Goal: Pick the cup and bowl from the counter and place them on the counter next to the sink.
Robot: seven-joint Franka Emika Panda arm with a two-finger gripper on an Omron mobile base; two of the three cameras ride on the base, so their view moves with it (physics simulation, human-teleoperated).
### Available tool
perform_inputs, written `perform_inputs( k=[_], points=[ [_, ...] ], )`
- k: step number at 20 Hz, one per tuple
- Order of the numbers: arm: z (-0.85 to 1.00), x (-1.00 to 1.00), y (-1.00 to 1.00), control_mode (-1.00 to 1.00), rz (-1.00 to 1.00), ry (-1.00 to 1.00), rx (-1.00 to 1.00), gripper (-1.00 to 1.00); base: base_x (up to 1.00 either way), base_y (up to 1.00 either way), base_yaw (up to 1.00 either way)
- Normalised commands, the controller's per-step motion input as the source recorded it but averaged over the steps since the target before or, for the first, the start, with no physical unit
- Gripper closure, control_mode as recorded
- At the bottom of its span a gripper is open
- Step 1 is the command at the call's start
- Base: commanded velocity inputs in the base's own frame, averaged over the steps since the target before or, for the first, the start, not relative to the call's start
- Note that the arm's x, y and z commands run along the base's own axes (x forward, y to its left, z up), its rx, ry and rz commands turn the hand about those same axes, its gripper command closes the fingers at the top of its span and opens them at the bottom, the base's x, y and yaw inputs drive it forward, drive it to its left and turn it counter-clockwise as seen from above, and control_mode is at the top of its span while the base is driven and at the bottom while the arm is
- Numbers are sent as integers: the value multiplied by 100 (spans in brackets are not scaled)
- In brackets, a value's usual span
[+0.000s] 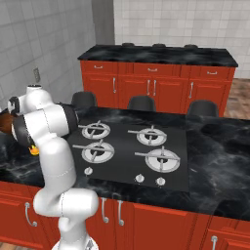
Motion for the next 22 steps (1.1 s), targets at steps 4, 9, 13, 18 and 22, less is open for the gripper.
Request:
perform_inputs(
  k=[4,9,13,18,22],
  points=[
    [13,-30,0,-100,0,-9,1,-100,0,0,0],
    [-1,-27,-2,-100,0,-3,0,-100,0,0,0],
    [-8,-18,-25,-100,-1,0,0,-100,0,0,0],
    [0,-8,-35,-100,-3,-2,1,-100,0,0,0],
    [-12,1,-4,-100,-1,0,0,-100,0,0,0]
  ],
)
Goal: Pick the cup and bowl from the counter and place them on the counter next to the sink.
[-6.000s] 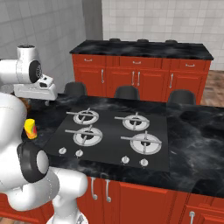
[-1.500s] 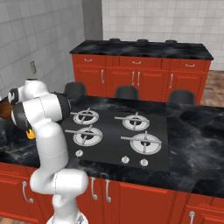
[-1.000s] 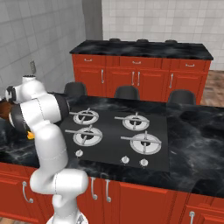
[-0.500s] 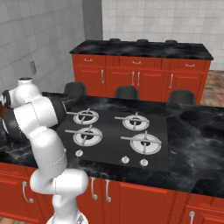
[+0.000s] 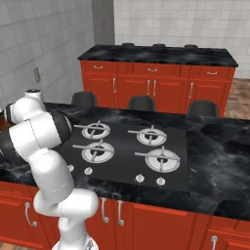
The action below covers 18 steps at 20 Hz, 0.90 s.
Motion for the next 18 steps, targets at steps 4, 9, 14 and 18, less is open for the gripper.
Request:
perform_inputs(
  k=[4,9,14,18],
  points=[
    [-2,10,19,-100,-1,1,0,-100,0,0,0],
    [0,12,13,-100,-1,0,0,-100,0,0,0],
    [-27,14,0,-100,-2,0,0,-100,0,0,0],
    [-31,1,0,-100,-2,0,0,-100,0,0,0]
  ],
)
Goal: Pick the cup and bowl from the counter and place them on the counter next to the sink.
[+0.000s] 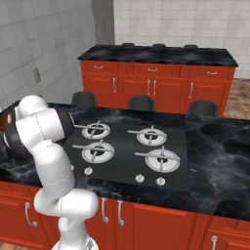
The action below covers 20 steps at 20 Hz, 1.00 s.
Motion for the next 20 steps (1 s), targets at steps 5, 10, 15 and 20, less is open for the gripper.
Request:
perform_inputs(
  k=[5,10,15,20],
  points=[
    [-34,0,0,-100,-1,0,0,-100,0,0,0],
    [-14,0,0,-100,-1,0,0,-100,0,0,0],
    [0,0,0,-100,0,0,0,100,0,0,0],
    [0,0,0,-100,0,0,0,100,0,0,0]
  ],
)
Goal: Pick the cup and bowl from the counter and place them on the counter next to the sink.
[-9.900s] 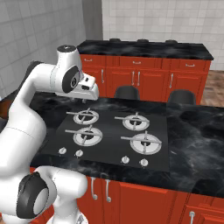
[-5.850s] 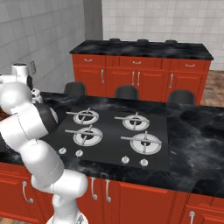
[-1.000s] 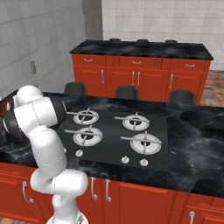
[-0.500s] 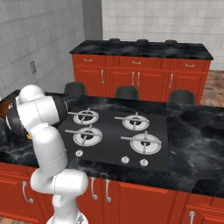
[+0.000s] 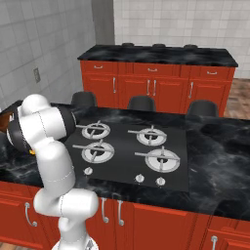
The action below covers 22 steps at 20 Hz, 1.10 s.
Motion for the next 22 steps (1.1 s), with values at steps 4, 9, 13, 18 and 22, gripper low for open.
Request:
perform_inputs(
  k=[4,9,13,18,22],
  points=[
    [0,0,0,-100,0,0,0,100,0,0,0],
    [0,4,-1,-100,0,0,1,100,0,0,0],
    [39,-24,-24,-100,16,-10,2,100,0,0,0],
    [51,-48,-27,-100,22,-18,0,100,0,0,0],
    [49,-56,-58,-100,18,-14,0,100,0,0,0]
  ],
)
